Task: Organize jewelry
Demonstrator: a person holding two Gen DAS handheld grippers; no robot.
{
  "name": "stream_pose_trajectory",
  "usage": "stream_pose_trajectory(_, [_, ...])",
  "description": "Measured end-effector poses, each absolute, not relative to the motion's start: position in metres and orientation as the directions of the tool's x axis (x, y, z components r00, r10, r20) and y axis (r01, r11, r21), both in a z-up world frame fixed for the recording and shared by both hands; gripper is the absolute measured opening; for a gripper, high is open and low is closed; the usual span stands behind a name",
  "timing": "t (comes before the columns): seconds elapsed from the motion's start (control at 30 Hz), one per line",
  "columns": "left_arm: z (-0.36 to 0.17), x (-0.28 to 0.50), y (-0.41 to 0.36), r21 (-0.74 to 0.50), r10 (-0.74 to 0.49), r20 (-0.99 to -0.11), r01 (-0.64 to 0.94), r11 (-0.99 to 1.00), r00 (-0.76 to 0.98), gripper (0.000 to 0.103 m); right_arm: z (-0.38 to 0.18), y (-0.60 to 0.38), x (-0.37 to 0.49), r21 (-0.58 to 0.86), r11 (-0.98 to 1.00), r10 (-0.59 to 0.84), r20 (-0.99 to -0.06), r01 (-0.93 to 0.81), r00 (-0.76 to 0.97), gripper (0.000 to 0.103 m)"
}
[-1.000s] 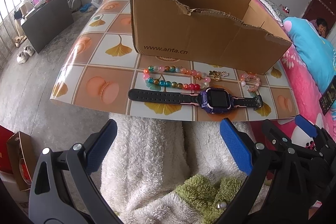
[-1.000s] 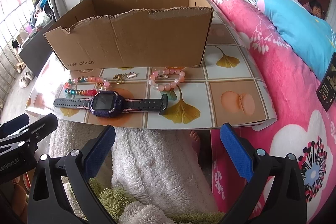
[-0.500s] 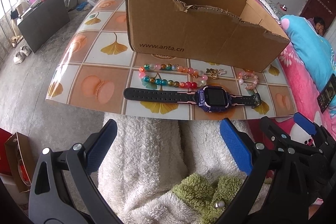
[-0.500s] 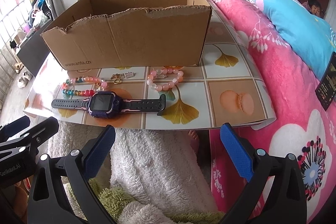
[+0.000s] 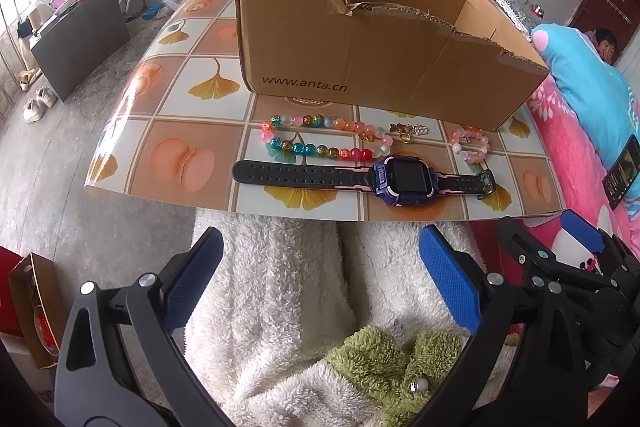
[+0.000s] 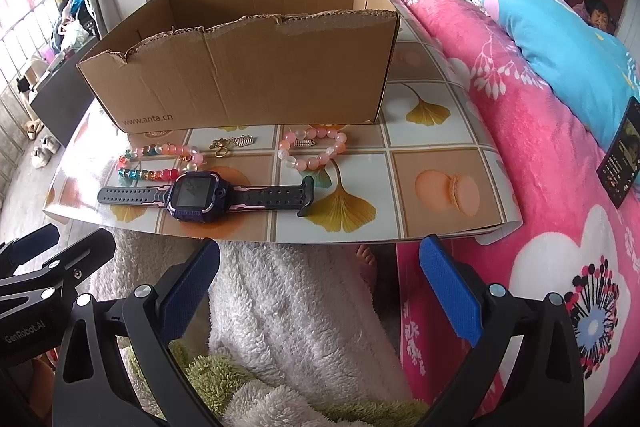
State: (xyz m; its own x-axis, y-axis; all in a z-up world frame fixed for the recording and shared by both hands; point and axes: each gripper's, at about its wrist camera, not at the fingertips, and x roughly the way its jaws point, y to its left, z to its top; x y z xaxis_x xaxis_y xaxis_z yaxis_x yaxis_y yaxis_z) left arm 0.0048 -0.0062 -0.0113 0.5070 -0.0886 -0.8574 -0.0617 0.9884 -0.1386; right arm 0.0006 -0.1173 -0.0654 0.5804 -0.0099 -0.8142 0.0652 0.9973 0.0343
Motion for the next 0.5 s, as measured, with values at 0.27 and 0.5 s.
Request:
stream_pose_trajectory(0.27, [-0.0123,0.005,-0.0047,-0.136,-0.086,-0.86,-0.064,0.989,0.504,0.095,-0.0662,-0.1172,0.0008,0.037,0.997,-0.007,-0.816,0.064,0.578,0.098])
stream_pose_trajectory(0.5, [-0.0124,0.0049,-0.0045,-0.135,-0.085,-0.86,-0.064,0.989,0.504,0.095,-0.0665,-0.1158,0.0003,0.037,0.997,-0.006,-0.816,0.063,0.578,0.098])
